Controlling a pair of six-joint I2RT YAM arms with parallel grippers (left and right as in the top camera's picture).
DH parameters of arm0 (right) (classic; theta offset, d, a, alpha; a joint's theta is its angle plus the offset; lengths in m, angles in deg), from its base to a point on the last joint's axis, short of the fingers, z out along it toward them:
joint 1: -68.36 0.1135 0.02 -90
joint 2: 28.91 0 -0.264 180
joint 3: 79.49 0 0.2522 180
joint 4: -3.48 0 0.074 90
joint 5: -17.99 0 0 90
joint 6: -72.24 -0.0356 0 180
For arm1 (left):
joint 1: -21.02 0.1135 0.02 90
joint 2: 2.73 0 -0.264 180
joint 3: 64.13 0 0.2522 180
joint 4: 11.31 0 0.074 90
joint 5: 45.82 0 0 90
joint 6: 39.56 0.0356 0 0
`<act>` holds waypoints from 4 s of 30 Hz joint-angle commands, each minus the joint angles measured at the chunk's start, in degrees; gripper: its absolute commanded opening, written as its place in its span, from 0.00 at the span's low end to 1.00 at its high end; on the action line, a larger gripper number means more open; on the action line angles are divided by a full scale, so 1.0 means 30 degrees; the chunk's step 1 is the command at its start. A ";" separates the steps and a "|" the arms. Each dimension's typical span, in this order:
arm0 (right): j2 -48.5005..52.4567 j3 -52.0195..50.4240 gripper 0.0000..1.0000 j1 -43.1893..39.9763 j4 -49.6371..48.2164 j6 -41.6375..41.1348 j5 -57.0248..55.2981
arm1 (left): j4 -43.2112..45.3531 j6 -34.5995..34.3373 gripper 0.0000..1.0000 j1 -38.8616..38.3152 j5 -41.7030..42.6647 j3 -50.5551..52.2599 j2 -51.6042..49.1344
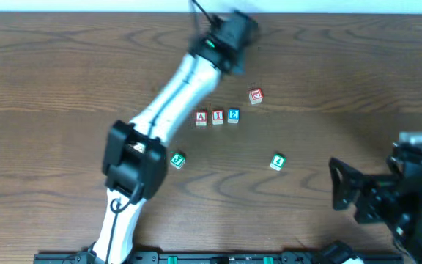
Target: Spell out Ai2
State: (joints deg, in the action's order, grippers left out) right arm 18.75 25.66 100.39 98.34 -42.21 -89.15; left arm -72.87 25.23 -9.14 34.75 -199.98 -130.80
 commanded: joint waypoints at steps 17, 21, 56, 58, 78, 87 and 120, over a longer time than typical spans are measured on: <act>1.1672 -0.3526 0.77 -1.1016 -0.8378 0.5078 1.6881 | -0.6535 0.4976 0.06 0.9049 0.6885 0.0670 0.7635; 1.3362 -0.3541 0.72 -1.2764 -0.8386 0.5763 1.8527 | -0.3840 0.5872 0.06 1.0076 0.9377 0.5792 0.9537; 2.3474 -0.3541 0.01 -0.8422 -1.3070 0.2069 1.7282 | 0.8488 -0.3526 0.06 0.5151 0.9923 1.7646 0.5821; 2.3584 -0.3541 0.02 -0.8116 -1.3180 0.2069 1.7187 | 0.8269 -0.4175 0.05 0.5151 0.9923 1.7646 0.5581; 2.4472 -0.3541 0.01 -0.6397 -1.4112 0.0736 1.5708 | 0.8488 -0.5049 0.06 0.4138 1.0134 1.7646 0.4976; 2.4837 -0.3541 0.01 -0.6164 -1.4651 0.0525 1.5722 | 0.9049 -0.5268 0.06 0.3825 1.0003 1.7646 0.4976; 2.4837 -0.3541 0.02 -0.5355 -1.5679 -0.0131 1.5788 | 1.0251 -0.5748 0.06 0.2987 1.0127 1.7646 0.4976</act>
State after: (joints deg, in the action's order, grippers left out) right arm 92.98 15.08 83.82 51.44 -41.70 -42.25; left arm -42.18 8.36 -0.09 65.59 -147.13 -115.46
